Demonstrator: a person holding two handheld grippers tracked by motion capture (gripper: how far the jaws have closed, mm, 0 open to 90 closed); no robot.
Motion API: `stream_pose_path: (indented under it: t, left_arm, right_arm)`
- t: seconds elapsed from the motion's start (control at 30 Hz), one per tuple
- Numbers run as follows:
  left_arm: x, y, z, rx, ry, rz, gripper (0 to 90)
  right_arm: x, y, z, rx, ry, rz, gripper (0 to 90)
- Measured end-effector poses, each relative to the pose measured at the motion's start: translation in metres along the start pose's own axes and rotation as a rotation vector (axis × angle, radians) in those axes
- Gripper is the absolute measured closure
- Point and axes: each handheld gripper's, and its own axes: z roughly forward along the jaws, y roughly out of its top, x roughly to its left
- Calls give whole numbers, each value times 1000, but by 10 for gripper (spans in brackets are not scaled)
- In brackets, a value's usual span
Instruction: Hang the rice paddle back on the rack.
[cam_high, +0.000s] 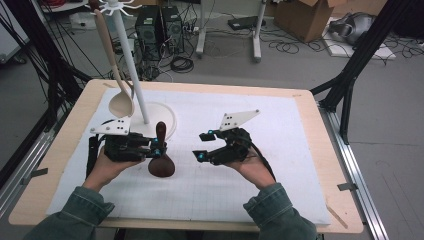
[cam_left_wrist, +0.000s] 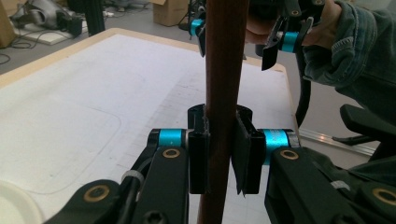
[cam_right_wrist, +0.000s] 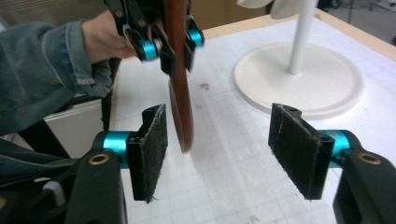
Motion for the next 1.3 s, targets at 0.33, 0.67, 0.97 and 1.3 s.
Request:
stream_pose_path:
  t: [0.33, 0.67, 0.97, 1.3]
  left_arm:
    - [8, 15, -11, -32, 51, -9, 777]
    - [16, 33, -27, -65, 83, -8, 777]
    - [24, 47, -40, -86, 100, -13, 777]
    - [31, 64, -54, -124, 113, -14, 777]
  right_arm:
    - [-5, -16, -23, -10, -65, 19, 327]
    - [-8, -30, -40, -16, -114, 48, 289]
    - [-12, -43, -50, -20, -148, 71, 267]
    - [-11, -54, -62, -17, -175, 87, 263]
